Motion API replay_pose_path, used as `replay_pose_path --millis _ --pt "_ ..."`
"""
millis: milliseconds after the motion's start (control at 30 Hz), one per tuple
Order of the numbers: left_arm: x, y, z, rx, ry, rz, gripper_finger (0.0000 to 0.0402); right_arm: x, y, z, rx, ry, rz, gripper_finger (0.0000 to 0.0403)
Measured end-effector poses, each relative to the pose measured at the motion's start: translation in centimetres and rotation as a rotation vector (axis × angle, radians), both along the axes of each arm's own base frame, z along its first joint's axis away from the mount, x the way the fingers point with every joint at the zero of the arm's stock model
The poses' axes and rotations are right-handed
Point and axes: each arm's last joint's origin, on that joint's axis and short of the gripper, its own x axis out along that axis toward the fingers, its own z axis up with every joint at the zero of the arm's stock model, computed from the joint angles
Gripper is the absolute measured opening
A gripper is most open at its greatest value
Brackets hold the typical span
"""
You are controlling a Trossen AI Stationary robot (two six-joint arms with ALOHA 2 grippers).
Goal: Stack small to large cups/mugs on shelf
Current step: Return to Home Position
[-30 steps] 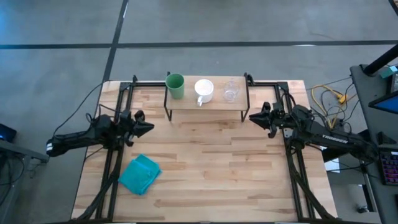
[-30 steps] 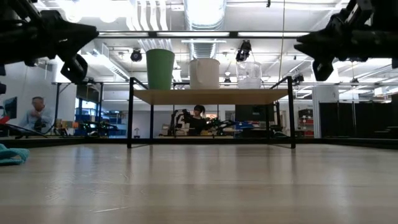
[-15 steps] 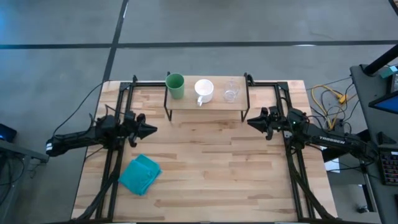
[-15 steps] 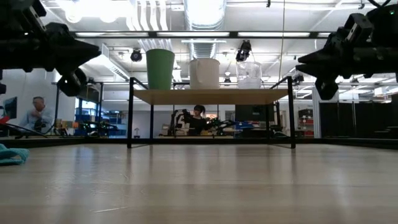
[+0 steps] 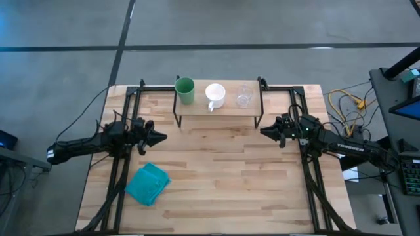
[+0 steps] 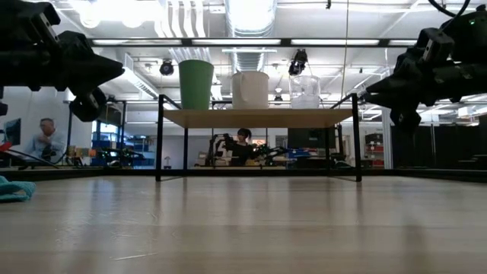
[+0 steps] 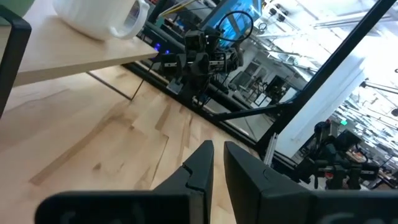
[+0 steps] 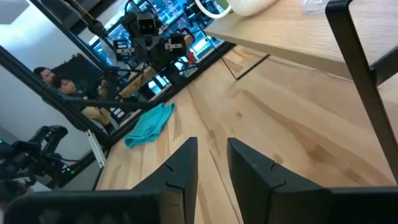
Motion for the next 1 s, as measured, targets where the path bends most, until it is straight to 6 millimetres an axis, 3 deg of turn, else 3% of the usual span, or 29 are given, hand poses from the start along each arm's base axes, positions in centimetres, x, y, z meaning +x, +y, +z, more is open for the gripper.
replay_pose_path --millis 733,1000 --pt "0.38 0.07 -0.59 -0.008 0.066 -0.002 0.0024 0.00 0.03 0.01 -0.014 0.001 0.004 0.0081" --pt "0.44 0.08 -0.68 -0.008 0.076 -0.002 0.0024 -0.42 0.37 0.82 -0.047 -0.076 0.016 0.0074"
